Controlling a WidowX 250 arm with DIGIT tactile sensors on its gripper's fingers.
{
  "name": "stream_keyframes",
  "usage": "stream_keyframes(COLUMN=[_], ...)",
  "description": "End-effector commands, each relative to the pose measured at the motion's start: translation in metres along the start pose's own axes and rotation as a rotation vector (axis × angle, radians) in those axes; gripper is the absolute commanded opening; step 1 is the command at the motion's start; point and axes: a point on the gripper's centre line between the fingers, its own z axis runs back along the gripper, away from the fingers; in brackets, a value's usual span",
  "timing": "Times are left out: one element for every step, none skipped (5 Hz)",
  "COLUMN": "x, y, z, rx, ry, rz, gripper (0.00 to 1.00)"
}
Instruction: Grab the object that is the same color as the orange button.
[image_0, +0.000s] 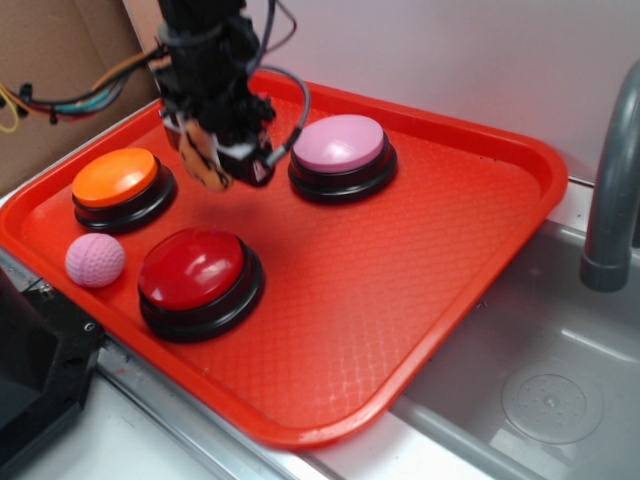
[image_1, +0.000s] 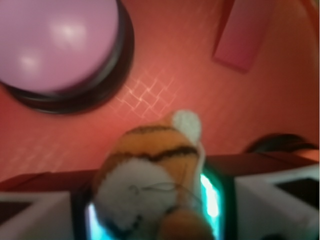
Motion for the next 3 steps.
stream_keyframes(x=[-0.009, -0.012, -0.006], y=[0.015, 0.021, 0.017], z=[0.096, 0.114, 0.101], rx=[-0.096, -0.156, -0.127], ry=[-0.104, -0.118, -0.08], rz=[0.066, 0.062, 0.052], gripper=[0.0, 0.0, 0.0])
